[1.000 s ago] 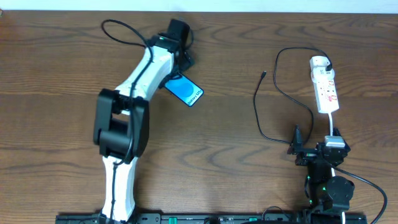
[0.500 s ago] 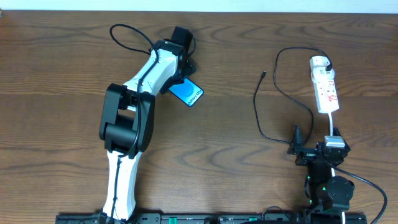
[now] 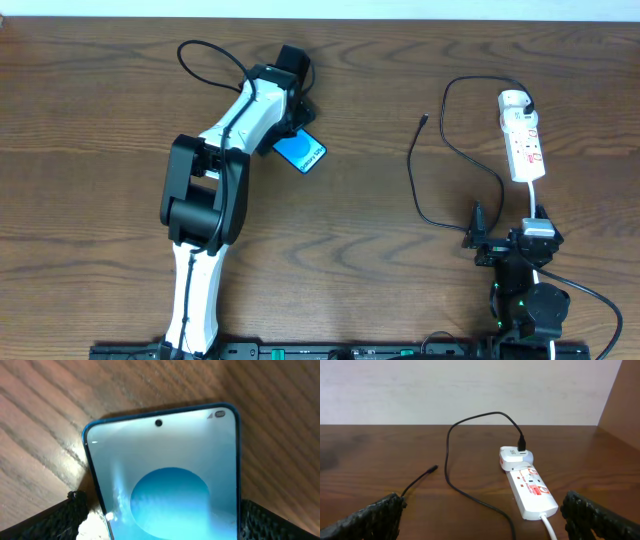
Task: Plug charger to phone and switch on socket
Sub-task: 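Lower the left gripper onto the phone's top edge, then close the left gripper on the phone and tilt it upright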
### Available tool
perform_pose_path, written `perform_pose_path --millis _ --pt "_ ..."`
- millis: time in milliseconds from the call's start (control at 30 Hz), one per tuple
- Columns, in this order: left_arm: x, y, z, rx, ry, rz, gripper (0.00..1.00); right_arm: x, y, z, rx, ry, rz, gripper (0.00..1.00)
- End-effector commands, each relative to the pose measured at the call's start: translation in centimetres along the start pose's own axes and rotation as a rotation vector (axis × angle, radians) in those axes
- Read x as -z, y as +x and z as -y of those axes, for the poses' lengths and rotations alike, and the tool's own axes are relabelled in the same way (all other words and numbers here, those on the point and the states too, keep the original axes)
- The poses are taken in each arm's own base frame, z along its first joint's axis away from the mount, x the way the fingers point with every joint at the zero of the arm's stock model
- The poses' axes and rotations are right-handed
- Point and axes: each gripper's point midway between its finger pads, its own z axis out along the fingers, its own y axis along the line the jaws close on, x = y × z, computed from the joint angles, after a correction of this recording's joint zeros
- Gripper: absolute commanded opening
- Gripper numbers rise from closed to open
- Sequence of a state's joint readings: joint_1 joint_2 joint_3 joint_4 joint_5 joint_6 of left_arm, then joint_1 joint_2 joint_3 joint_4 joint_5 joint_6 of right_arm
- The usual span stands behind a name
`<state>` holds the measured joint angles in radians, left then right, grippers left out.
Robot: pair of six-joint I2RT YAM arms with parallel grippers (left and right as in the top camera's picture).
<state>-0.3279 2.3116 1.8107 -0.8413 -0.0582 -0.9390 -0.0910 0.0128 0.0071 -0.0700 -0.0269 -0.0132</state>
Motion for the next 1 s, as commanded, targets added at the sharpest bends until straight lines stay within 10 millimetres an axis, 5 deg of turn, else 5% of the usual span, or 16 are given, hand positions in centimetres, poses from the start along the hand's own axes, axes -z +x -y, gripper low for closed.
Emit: perform_pose_path --millis 0,333,700,833,967 --pt "-0.3 1.8 0.1 -0.003 -0.009 -0.048 0.98 0.0 0.1 -0.2 0.011 -0.009 -0.003 0.99" --pt "-0.1 3.5 -0.8 -0.033 -0.065 -0.083 0.91 0.0 0.1 -0.2 0.011 -0.009 -0.003 0.99" --pt "-0.1 3.4 -1.1 -0.032 -0.075 -0.076 0.99 0.0 0.1 -0.2 0.011 -0.009 -0.003 0.99" --pt "-0.1 3.5 -1.3 -0.039 -0.085 -0.082 0.87 0.0 0.1 -0.2 0.011 -0.009 -0.003 0.99" --pt "-0.1 3.5 -1.4 -0.057 -0.087 -0.084 0.86 0.0 0.1 -0.2 0.011 -0.009 -0.003 0.99"
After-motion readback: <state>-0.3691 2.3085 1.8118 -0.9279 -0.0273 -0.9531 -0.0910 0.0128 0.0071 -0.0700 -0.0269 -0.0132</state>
